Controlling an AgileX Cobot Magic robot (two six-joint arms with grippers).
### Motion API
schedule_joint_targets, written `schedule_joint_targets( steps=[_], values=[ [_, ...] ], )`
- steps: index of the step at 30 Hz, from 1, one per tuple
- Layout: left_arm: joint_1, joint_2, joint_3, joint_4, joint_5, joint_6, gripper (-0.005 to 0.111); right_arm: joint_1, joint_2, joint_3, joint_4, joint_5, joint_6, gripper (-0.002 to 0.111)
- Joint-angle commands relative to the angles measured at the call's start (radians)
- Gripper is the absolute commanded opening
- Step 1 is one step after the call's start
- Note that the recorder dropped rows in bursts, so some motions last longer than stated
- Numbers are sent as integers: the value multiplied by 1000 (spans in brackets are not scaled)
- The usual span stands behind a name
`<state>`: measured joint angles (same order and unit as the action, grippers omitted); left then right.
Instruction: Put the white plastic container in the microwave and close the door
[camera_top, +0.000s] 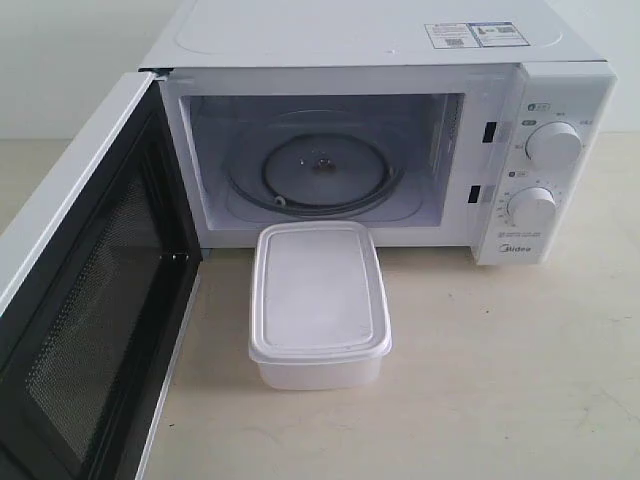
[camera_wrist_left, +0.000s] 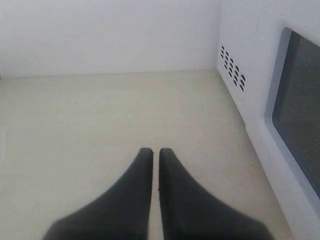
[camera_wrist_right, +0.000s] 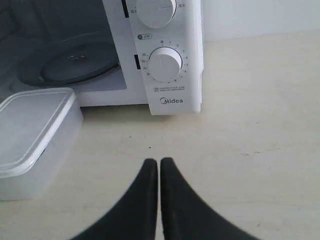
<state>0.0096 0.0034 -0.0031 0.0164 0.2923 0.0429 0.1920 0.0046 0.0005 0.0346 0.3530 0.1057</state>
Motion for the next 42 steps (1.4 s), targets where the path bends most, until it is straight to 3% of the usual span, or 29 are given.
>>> schedule_joint_targets(
  steps=[1, 24, 34, 42],
  values=[
    [-8, -3, 3, -9, 0, -9, 4, -3, -5, 0, -3, -12, -1, 0],
    [-8, -3, 3, -9, 0, -9, 4, -3, -5, -36, 39, -45, 20, 0],
    [-8, -3, 3, -9, 0, -9, 4, -3, -5, -226, 39, -144, 23, 0],
    [-8, -3, 3, -9, 0, -9, 4, -3, -5, -295, 68, -353, 104, 0]
  ],
)
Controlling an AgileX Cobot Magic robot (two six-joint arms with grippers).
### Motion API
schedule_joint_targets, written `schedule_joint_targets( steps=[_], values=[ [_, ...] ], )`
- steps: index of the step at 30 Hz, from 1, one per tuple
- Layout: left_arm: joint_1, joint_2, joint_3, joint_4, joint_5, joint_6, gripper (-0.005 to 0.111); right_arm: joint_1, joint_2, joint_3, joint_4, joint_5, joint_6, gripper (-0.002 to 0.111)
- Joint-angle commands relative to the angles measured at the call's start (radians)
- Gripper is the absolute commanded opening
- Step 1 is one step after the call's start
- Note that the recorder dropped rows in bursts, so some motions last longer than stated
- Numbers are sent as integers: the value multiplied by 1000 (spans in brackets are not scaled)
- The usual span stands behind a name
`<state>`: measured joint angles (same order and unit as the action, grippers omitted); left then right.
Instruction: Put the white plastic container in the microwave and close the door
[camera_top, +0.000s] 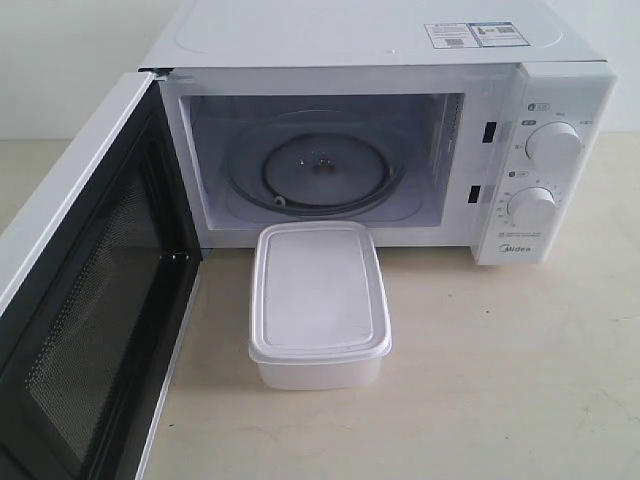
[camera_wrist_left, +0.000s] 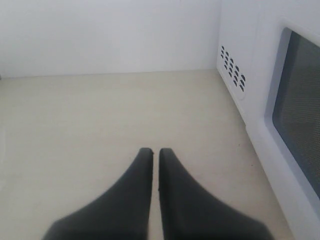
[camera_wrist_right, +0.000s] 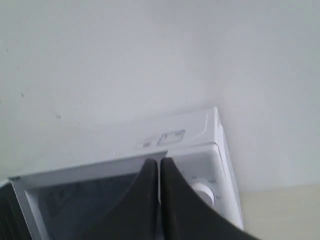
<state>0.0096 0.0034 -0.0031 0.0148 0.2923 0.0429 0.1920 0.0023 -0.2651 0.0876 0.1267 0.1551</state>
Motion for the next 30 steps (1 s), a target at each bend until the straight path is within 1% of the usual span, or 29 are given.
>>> schedule_joint_targets(
  steps=[1, 3, 6, 10, 14, 17, 20, 22, 25, 27, 30],
  values=[
    [-8, -3, 3, -7, 0, -9, 4, -3, -2, -33, 15, -175, 57, 0],
    [-8, -3, 3, -7, 0, -9, 4, -3, -2, -53, 15, -202, 57, 0],
    [-8, -3, 3, -7, 0, -9, 4, -3, 49, -91, 8, -149, 42, 0],
    [-8, -3, 3, -7, 0, -9, 4, -3, 191, -136, 8, -167, -6, 0],
    [-8, -3, 3, -7, 0, -9, 4, -3, 366, -214, 8, -143, -7, 0],
    [-8, -3, 3, -7, 0, -9, 4, -3, 511, -262, 11, -167, 0, 0],
    [-8, -3, 3, -7, 0, -9, 4, -3, 641, -318, 13, -95, 2, 0],
    [-8, -3, 3, -7, 0, -9, 4, -3, 720, -352, 12, -42, 42, 0],
    [-8, -3, 3, -7, 0, -9, 4, -3, 824, -365, 15, -10, 74, 0],
    [-8, -3, 3, -7, 0, -9, 4, 11, 882, -365, 15, 8, 56, 0],
    [-8, -3, 3, -7, 0, -9, 4, 71, 959, -365, 15, 1, 25, 0]
  ],
)
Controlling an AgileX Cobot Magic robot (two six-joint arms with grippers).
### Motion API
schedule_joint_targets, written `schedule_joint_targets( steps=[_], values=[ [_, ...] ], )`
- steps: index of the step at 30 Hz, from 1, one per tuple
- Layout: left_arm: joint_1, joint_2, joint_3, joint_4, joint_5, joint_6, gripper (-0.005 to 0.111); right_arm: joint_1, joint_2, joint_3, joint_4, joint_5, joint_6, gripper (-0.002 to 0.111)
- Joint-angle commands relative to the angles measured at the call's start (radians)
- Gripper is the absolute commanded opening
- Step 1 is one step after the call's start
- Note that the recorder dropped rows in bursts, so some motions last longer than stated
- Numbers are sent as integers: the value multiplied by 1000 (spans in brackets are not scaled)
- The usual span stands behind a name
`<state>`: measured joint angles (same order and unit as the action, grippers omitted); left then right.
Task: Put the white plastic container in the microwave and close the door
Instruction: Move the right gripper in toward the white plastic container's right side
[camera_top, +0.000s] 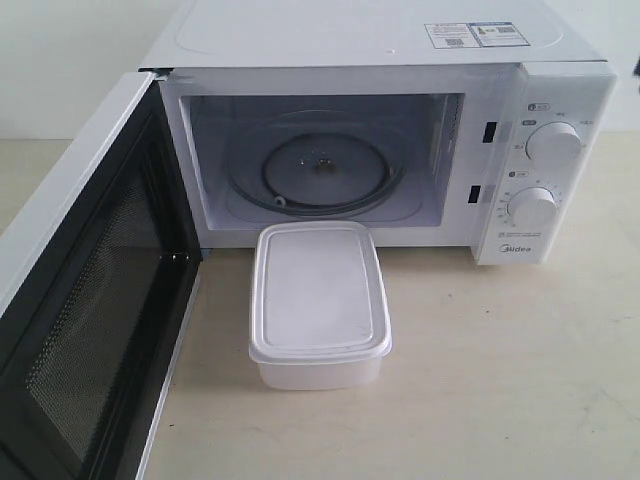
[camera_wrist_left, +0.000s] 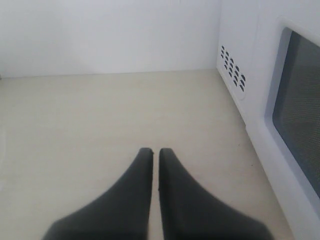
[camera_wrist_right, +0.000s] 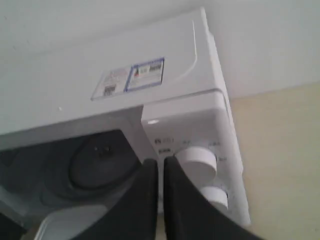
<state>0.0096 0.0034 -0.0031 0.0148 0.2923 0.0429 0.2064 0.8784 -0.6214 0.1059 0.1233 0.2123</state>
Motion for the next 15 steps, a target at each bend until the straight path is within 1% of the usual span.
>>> schedule_joint_targets(
  steps=[1, 3, 6, 14, 15],
  values=[
    [-8, -3, 3, -7, 0, -9, 4, 77, 101, -9, -4, 0, -32, 0],
    [-8, -3, 3, -7, 0, -9, 4, 125, 147, -9, -4, -11, -32, 0],
    [-8, -3, 3, -7, 0, -9, 4, 167, 214, -7, 31, -44, -32, 0],
    [-8, -3, 3, -7, 0, -9, 4, 174, 345, -1, 69, -70, -26, 0],
    [-8, -3, 3, -7, 0, -9, 4, 174, 350, 22, 69, -123, -26, 0]
  ],
)
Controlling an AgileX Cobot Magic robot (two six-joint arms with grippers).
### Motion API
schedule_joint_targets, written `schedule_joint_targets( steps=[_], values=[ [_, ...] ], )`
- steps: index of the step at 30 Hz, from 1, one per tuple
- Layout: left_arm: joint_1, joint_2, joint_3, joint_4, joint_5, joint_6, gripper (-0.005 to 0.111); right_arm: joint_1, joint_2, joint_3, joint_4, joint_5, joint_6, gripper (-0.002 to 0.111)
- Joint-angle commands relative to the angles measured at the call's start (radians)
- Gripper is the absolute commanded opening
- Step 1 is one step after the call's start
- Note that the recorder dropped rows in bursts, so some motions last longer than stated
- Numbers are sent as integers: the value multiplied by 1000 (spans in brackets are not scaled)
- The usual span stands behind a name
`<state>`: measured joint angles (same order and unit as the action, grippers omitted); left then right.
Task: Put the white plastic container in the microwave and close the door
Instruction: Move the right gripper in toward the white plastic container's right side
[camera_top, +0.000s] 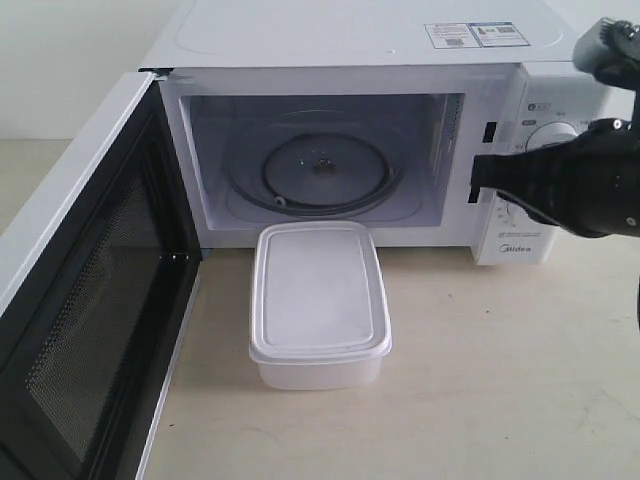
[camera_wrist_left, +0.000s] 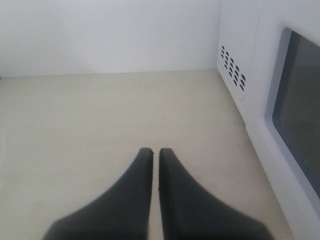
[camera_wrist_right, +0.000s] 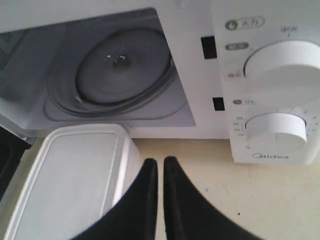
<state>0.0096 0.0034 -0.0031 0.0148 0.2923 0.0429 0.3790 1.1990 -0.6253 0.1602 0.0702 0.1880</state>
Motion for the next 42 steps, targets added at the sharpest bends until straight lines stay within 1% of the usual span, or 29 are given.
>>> schedule_joint_targets(
  steps=[1, 2, 3, 7, 10, 12, 14, 15, 17, 18, 19, 20, 21, 22, 23, 25, 26, 27, 29, 30, 31, 32, 33, 35, 37, 42],
  values=[
    [-8, -3, 3, -7, 0, -9, 4, 2, 29, 47, 15, -101, -2, 0],
    [-8, -3, 3, -7, 0, -9, 4, 2, 20, 87, 17, -155, -2, 0],
    [-8, -3, 3, -7, 0, -9, 4, 2, 20, 104, 17, -173, -2, 0],
    [-8, -3, 3, -7, 0, -9, 4, 2, 22, 117, 9, -144, -40, 0],
    [-8, -3, 3, -7, 0, -9, 4, 2, 22, 156, 13, -198, -15, 0],
    [-8, -3, 3, -7, 0, -9, 4, 2, 22, 215, 11, -259, 10, 0],
    [-8, -3, 3, -7, 0, -9, 4, 2, 22, 253, -16, -264, 24, 0],
    [-8, -3, 3, -7, 0, -9, 4, 2, 22, 271, -40, -256, 67, 0],
    [-8, -3, 3, -7, 0, -9, 4, 2, 29, 285, -135, -234, 189, 0],
    [-8, -3, 3, -7, 0, -9, 4, 4, 44, 285, -272, -225, 345, 0],
    [-8, -3, 3, -7, 0, -9, 4, 4, 52, 285, -344, -229, 428, 0],
    [-8, -3, 3, -7, 0, -9, 4, 4, 85, 288, -631, -309, 707, 0],
    [-8, -3, 3, -7, 0, -9, 4, -1, 103, 288, -784, -378, 888, 0],
    [-8, -3, 3, -7, 0, -9, 4, -27, 154, 263, -1056, -567, 1140, 0],
    [-8, -3, 3, -7, 0, -9, 4, -33, 183, 244, -1108, -573, 1203, 0],
    [-8, -3, 3, -7, 0, -9, 4, -33, 229, 229, -1117, -515, 1246, 0],
    [-8, -3, 3, -7, 0, -9, 4, -33, 256, 229, -1114, -520, 1232, 0],
    [-8, -3, 3, -7, 0, -9, 4, -33, 265, 229, -1119, -547, 1222, 0],
    [-8, -3, 3, -7, 0, -9, 4, -52, 281, 217, -1144, -661, 1226, 0],
    [-8, -3, 3, -7, 0, -9, 4, -80, 292, 203, -1225, -733, 1284, 0],
    [-8, -3, 3, -7, -3, -9, 4, -104, 302, 192, -1275, -764, 1326, 0],
    [-8, -3, 3, -7, -3, -9, 4, -159, 313, 174, -1353, -802, 1385, 0],
    [-8, -3, 3, -7, -3, -9, 4, -177, 317, 168, -1375, -807, 1396, 0],
    [-8, -3, 3, -7, -4, -9, 4, -214, 325, 168, -1393, -833, 1405, 0],
    [-8, -3, 3, -7, -4, -9, 4, -230, 338, 164, -1396, -871, 1400, 0],
    [-8, -3, 3, -7, -4, -9, 4, -230, 409, 117, -1406, -897, 1392, 1]
  ],
)
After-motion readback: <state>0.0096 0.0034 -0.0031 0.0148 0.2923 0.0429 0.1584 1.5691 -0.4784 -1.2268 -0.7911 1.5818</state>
